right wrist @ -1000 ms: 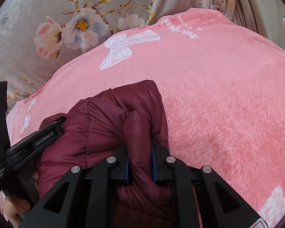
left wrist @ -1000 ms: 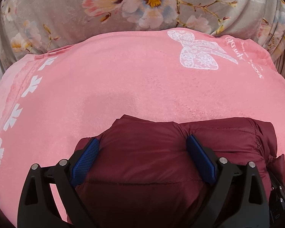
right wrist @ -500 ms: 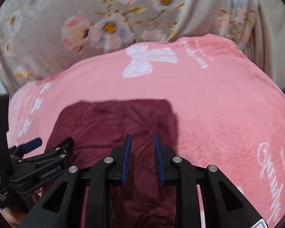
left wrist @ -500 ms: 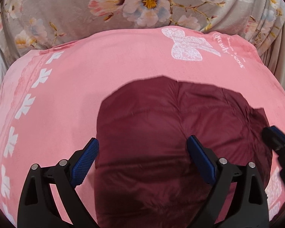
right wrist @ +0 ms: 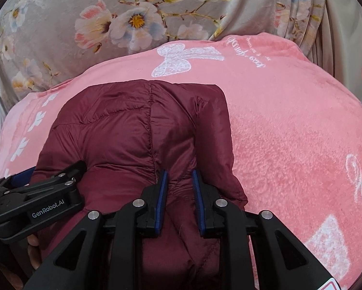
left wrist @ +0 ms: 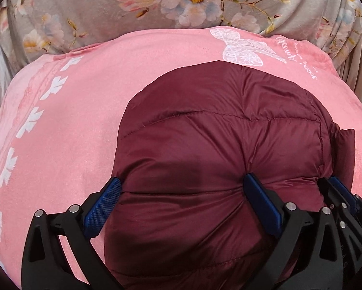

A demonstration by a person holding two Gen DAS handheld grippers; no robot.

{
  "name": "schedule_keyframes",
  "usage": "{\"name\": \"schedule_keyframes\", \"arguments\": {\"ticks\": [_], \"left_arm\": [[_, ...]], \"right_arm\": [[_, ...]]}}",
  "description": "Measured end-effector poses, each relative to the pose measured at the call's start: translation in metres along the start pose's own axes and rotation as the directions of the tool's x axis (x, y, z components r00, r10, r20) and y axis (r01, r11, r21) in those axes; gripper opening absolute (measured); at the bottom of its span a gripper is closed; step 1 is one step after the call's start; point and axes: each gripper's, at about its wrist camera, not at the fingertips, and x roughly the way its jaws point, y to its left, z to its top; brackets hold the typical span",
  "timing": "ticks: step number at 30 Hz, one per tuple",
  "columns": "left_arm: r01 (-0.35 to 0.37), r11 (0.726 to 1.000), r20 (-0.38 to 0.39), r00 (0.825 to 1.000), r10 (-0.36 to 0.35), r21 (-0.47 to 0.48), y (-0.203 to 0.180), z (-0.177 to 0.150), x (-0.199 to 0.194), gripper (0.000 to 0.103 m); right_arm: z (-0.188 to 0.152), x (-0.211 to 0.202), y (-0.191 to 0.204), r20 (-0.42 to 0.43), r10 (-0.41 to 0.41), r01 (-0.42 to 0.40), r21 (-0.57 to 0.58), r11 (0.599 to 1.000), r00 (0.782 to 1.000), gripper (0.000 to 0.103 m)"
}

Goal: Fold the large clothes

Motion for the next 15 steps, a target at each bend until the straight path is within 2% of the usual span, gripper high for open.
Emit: {"name": "schedule_keyframes", "arguments": {"ticks": [15], "left_arm": [[-0.037,0.999,0.059,0.998,0.036,0.01,-0.0077,-0.0064,0.0008,0.098]], "right_arm": [[-0.0026,0.0003,0.0026,0.012,-0.018,0.019,-0.017,1.0,1.0,0.02]]}}
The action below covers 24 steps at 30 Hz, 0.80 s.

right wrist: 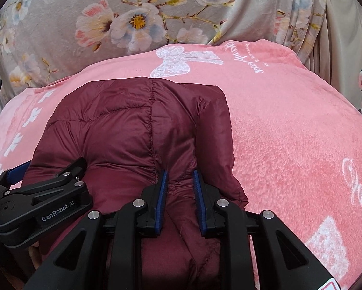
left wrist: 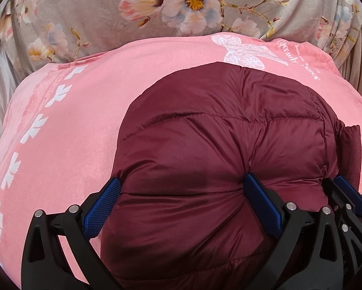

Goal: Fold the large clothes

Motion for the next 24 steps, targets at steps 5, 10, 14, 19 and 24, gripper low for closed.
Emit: {"name": "schedule_keyframes", "arguments": {"ticks": [5,10,14,19,24], "left_arm": [[-0.009,1.0,0.023,1.0,0.009,0.0,-0.002,-0.002,0.0,0.098],[0.009,1.0,0.024,1.0,-0.009,0.001,0.001,-0.002,0.0,0.098],[0.036,0.999,0.015,0.999,-0.036,-0.007,0.007,-0.001,0.0,0.098],[0.027,1.0,0.016,1.0,-0.027,-0.005,0.005,-0.002,-0.001,0.098],[0.023,1.0,-0.012,1.0,-0.022,0.021,0.005,-0.008,-0.03,0.098]], "right_arm": [[0.0,0.0,-0.001,-0.001,0.008,-0.008,0.006,1.0,1.0,0.02],[0.002,-0.012,-0.01,-0.017,0.053,-0.052,0.043,0.998,0.998,0.02],[-0.008,-0.049,-0.018,-0.034,0.104,-0.102,0.066,0.993,0.994,0.021],[-0.031,-0.057,-0.025,-0.083,0.092,-0.088,0.042,0.995,0.992,0.021],[-0.032,-0.062,-0.037,-0.11,0.123,-0.111,0.111,0.988,0.986,0.021]]}}
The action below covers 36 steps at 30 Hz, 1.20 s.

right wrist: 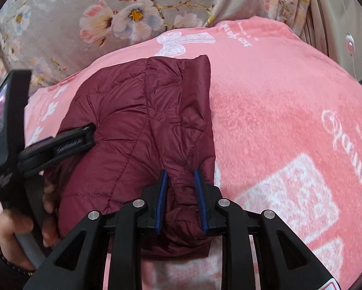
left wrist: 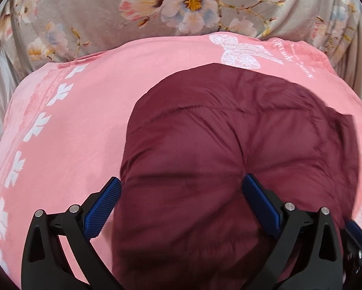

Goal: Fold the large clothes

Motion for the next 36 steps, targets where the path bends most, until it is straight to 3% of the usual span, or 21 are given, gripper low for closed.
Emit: {"name": "schedule_keyframes", "arguments": {"ticks": [5,13,18,22,26,29,32,36], "left_arm": [[-0.012,0.999,-0.002,1.0,0.012,0.031,-0.002,-0.016,-0.02,0.098],[0.006,1.0,-0.029,1.0,-0.006,-0.001,0.003,-0.025,-0.014,0.098],[0.005,1.0,-0.043,0.999,-0.005,0.011,0.004,-0.021,-0.015,0.098],[0.01,1.0,-0.023,1.0,-0.01,-0.006,0.013,0.0,-0.021,0.098],[0.008,0.999,0.052,0.999,-0.006,-0.039,0.022,0.047,-0.025,0.098],[-0.042,0.999,0.08,0.996,0.044,-0.028,0.019,0.079,-0.011,0.098],[-0.067,0.998,0.031,0.997,0.067,-0.017,0.014,0.097,0.022,0.098],[-0.078,0.996,-0.031,0.997,0.077,-0.04,0.012,0.094,0.063,0.098]], "right_arm": [[-0.006,0.002,0.005,-0.011,-0.033,0.033,-0.061,0.998,0.999,0.021],[-0.016,0.004,0.013,0.024,-0.075,0.077,-0.127,0.989,0.997,0.022],[-0.006,-0.005,0.007,0.008,-0.022,0.022,-0.062,0.998,1.0,0.023],[0.033,-0.021,-0.012,0.083,0.033,-0.037,0.048,0.998,0.996,0.023],[0.076,-0.002,-0.024,0.089,0.013,-0.025,0.135,0.991,0.996,0.023],[0.101,0.024,-0.031,0.065,0.012,-0.025,0.199,0.98,0.998,0.017],[0.115,0.053,-0.031,0.037,-0.014,0.006,0.223,0.975,0.999,0.01],[0.111,0.084,-0.032,-0.02,-0.059,0.062,0.211,0.975,0.998,0.006]]}}
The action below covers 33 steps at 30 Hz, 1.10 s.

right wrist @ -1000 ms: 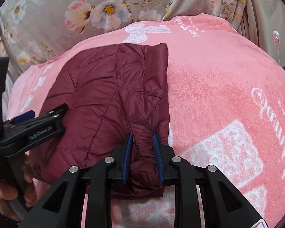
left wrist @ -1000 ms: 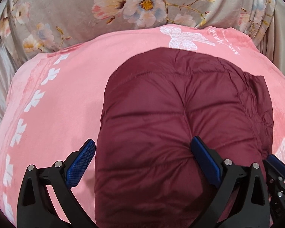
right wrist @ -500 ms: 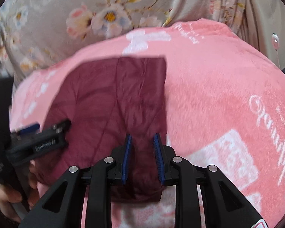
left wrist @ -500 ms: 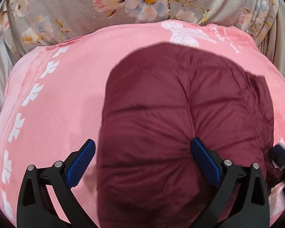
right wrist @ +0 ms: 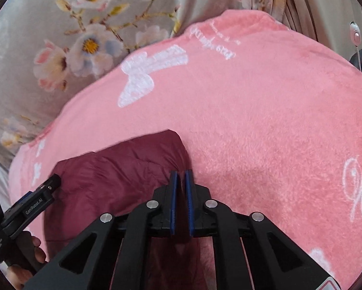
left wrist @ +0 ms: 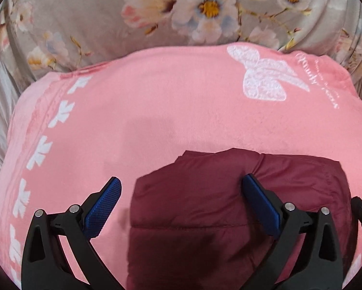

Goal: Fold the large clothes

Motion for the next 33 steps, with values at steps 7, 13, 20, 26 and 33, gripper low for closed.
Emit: {"name": "schedule_keyframes", "arguments": {"ticks": [7,13,20,26,33], "left_arm": [[0.05,0.998,-0.012,0.999,-0.05,-0.04,-0.003,-0.011,0.022,0.098],[0.055,0.998,-0.016,0.998,-0.056,-0.027,-0.001,-0.014,0.02,0.098],[0.189,0.975,-0.077,0.977,-0.199,-0.118,0.037,-0.034,-0.008,0.098],[0.256,0.946,-0.127,0.95,-0.284,-0.197,0.054,-0.047,-0.015,0.098],[0.335,0.901,-0.166,0.907,-0.388,-0.277,0.072,-0.064,-0.01,0.098]], "right_arm": [[-0.015,0.03,-0.007,-0.018,-0.021,0.021,0.003,1.0,1.0,0.006],[-0.023,0.0,-0.024,0.014,0.073,-0.074,0.071,0.995,0.997,0.016],[-0.053,-0.021,-0.042,-0.082,0.246,-0.237,0.107,0.966,0.966,0.064],[-0.066,-0.024,-0.033,-0.099,0.29,-0.281,0.097,0.955,0.952,0.064],[-0.068,-0.016,-0.036,-0.104,0.35,-0.337,0.126,0.933,0.931,0.065]]}}
